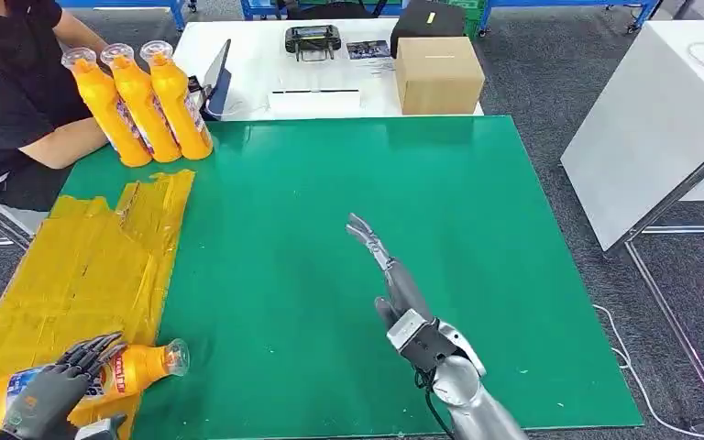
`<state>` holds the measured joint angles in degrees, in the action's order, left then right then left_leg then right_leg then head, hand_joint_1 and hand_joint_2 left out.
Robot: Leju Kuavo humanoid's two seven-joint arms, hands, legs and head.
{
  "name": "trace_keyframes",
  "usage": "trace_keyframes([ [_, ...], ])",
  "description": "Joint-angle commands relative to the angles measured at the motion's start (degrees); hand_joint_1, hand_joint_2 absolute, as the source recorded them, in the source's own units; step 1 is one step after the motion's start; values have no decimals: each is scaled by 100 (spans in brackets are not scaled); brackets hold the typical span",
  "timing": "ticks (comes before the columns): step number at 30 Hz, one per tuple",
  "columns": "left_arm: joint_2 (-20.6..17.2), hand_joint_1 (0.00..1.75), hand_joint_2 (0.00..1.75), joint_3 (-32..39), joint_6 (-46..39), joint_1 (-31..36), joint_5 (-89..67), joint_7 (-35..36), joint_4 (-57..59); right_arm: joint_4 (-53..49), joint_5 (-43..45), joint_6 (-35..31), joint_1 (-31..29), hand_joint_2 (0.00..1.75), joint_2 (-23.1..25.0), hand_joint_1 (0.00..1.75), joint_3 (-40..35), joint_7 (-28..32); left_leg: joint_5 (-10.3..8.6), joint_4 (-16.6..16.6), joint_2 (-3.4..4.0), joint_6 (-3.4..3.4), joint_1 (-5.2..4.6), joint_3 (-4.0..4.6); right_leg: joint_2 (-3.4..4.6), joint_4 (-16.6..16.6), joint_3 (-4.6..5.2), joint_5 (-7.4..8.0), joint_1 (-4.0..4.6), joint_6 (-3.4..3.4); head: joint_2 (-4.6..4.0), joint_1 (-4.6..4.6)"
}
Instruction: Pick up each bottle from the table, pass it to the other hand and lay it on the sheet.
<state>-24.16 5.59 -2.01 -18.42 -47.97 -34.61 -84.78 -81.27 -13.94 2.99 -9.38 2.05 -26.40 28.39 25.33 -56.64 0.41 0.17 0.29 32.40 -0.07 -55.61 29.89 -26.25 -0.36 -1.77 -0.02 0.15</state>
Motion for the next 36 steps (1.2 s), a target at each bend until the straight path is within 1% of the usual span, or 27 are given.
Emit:
trace_keyframes([
  [1, 1566, 0, 0, 291, 494, 900, 2437, -539, -345, 144, -147, -78, -11, 0, 112, 0, 43, -122, -11, 11, -34, 7, -5, -3, -31, 15, -9, 2, -9, -3, 0, -2],
  [2, 1606, 0, 0, 244, 496, 969, 2768, -539, -464, 136, -184, -91, 4, 0, 140, 0, 42, -128, -13, 1, -34, 13, -3, 8, -30, 8, 2, 2, -8, -2, 0, -2],
  [3, 1809, 0, 0, 371, 664, 1134, 3223, -539, -631, 127, -258, -136, 23, 0, 201, 0, 46, -103, -11, -3, -39, 13, 2, 15, -33, 7, 7, 2, -4, -1, 0, 4],
  [4, 1971, 0, 0, 475, 764, 1260, 3347, -539, -583, 107, -283, -160, 43, 0, 235, 0, 49, -87, -12, -8, -50, 13, 7, 21, -42, 9, 3, 3, 2, -1, 0, 7],
  [8, 2021, 0, 0, 501, 797, 1315, 3297, -539, -547, 97, -290, -164, 49, 0, 246, 0, 44, -85, -12, -2, -52, 15, 3, 9, -36, 12, -4, 4, 0, -2, 0, 2],
  [10, 2401, 0, 0, 799, 1203, 1331, 3762, -539, -722, 36, -400, -249, 186, 0, 319, 0, 122, 73, -8, -3, -34, 15, 0, 6, -18, 9, -4, 4, -3, -3, 0, -2],
  [11, 2676, 0, 0, 907, 1335, 1400, 3892, -539, -793, 7, -575, -338, 276, 0, 414, 0, 138, 163, -9, -2, -32, 16, -3, 11, -20, 8, 3, 4, -6, -4, 0, -2],
  [12, 2840, 0, 0, 949, 1491, 1449, 4113, -539, -761, -18, -677, -411, 326, 0, 460, 0, 106, 192, -10, -4, -33, 16, -2, 13, -23, 7, 5, 3, -5, -5, 0, 0],
  [13, 2981, 0, 0, 957, 1543, 1470, 4158, -539, -804, -46, -801, -506, 374, 0, 508, 0, 63, 225, -3, -5, -40, 16, 8, 3, -28, 17, -12, 0, 6, -2, 0, 0],
  [14, 3125, 0, 0, 977, 1623, 1466, 4331, -539, -845, -87, -920, -643, 433, 0, 565, 0, 49, 266, -10, -2, -46, 18, -5, 12, -34, 8, 2, 0, -8, -6, 0, -2],
  [15, 3248, 0, 0, 943, 1892, 1413, 4646, -539, -909, -186, -1135, -884, 524, 0, 611, 0, -1, 368, -5, -6, -51, 18, 3, 8, -37, 13, -7, -2, 0, -5, 0, 0],
  [16, 3355, 0, 0, 896, 1973, 1321, 4736, -539, -1018, -284, -1235, -1103, 634, 0, 684, 0, 5, 452, -6, -5, -42, 17, 1, 12, -28, 11, 2, 0, -2, -5, 0, -2],
  [17, 3593, 0, 0, 858, 2167, 1090, 5029, -539, -1359, -425, -1242, -1270, 811, 0, 759, 0, -25, 494, -5, -6, -35, 17, -2, 16, -21, 7, 9, 1, -5, -5, 0, 0],
  [19, 3934, 0, 0, 610, 2320, 680, 5145, -539, -1758, -594, -1301, -1497, 1054, 0, 786, 0, -107, 562, 2, -10, -28, 18, 1, 15, -14, 7, 6, -2, -2, -5, 0, -2],
  [21, 4094, 0, 0, 400, 2313, 450, 5009, -539, -2094, -658, -1349, -1645, 1175, 0, 795, 0, -138, 598, 9, -11, -25, 20, 2, 9, -11, 11, -2, -6, 0, -7, 0, 0],
  [22, 4135, 0, 0, 273, 2238, 359, 4852, -539, -2259, -688, -1350, -1703, 1222, 0, 798, 0, -147, 619, 5, -8, -26, 19, -1, 14, -13, 9, 4, -4, -4, -7, 0, -2],
  [23, 4131, 0, 0, -33, 2322, 192, 4841, -539, -2399, -756, -1351, -1841, 1294, 0, 811, 0, -142, 660, 2, -8, -24, 19, -4, 21, -13, 6, 16, -1, -7, -7, 0, -2],
  [25, 4188, 0, 0, -567, 1949, -121, 4579, -539, -2865, -952, -1207, -1879, 1485, 0, 845, 0, -164, 774, 6, -16, -35, 20, 1, 26, -22, 5, 15, -6, -2, -6, 0, 0],
  [27, 4188, 0, 0, -567, 1949, -121, 4579, -539, -2865, -952, -1207, -1879, 1485, 0, 845, 0, -164, 774, 2, -13, -31, 19, -3, 37, -18, 3, 31, -2, -5, -6, 0, -2],
  [29, 4188, 0, 0, -567, 1949, -121, 4579, -539, -2865, -952, -1207, -1879, 1485, 0, 845, 0, -164, 774, 1, -11, -32, 19, -2, 33, -19, 6, 26, -2, -5, -4, 0, -2],
  [30, 4171, 0, 0, -736, 1863, -219, 4589, -539, -3023, -1028, -1211, -1896, 1553, 0, 868, 0, -214, 772, -1, -8, -29, 18, -3, 32, -16, 7, 27, 1, -5, -4, 0, 0],
  [31, 4081, 0, 0, -946, 1444, -257, 4459, -539, -3178, -1043, -1182, -1904, 1585, 0, 895, 0, -247, 805, 3, -9, -28, 17, 1, 26, -14, 10, 19, -1, -1, -2, 0, 0],
  [32, 3948, 0, 0, -1358, 852, -361, 4311, -539, -3300, -1069, -1170, -1940, 1665, 0, 931, 0, -317, 814, 3, -11, -28, 18, -2, 31, -14, 4, 25, -2, -4, -2, 0, -2],
  [33, 3915, 0, 0, -1524, 689, -413, 4304, -539, -3349, -1075, -1168, -1962, 1700, 0, 929, 0, -370, 817, 0, -12, -31, 17, -1, 36, -18, 3, 30, -1, -3, -2, 0, -2],
  [34, 3751, 0, 0, -1908, 36, -482, 4051, -539, -3371, -1056, -1110, -2069, 1760, 0, 918, 0, -463, 820, 3, -14, -33, 16, 4, 33, -20, 5, 24, -3, 2, -1, 0, -2],
  [35, 3545, 0, 0, -2291, -540, -490, 3952, -539, -3326, -1013, -1074, -2138, 1795, 0, 883, 0, -577, 819, 1, -10, -35, 17, 0, 30, -22, 6, 24, -4, -3, -2, 0, -2],
  [36, 3107, 0, 0, -2934, -1527, -430, 3729, -539, -3104, -887, -1120, -2351, 1786, 0, 817, 0, -789, 805, -2, -5, -39, 17, -1, 29, -26, 8, 24, -2, -4, -3, 0, -4],
])
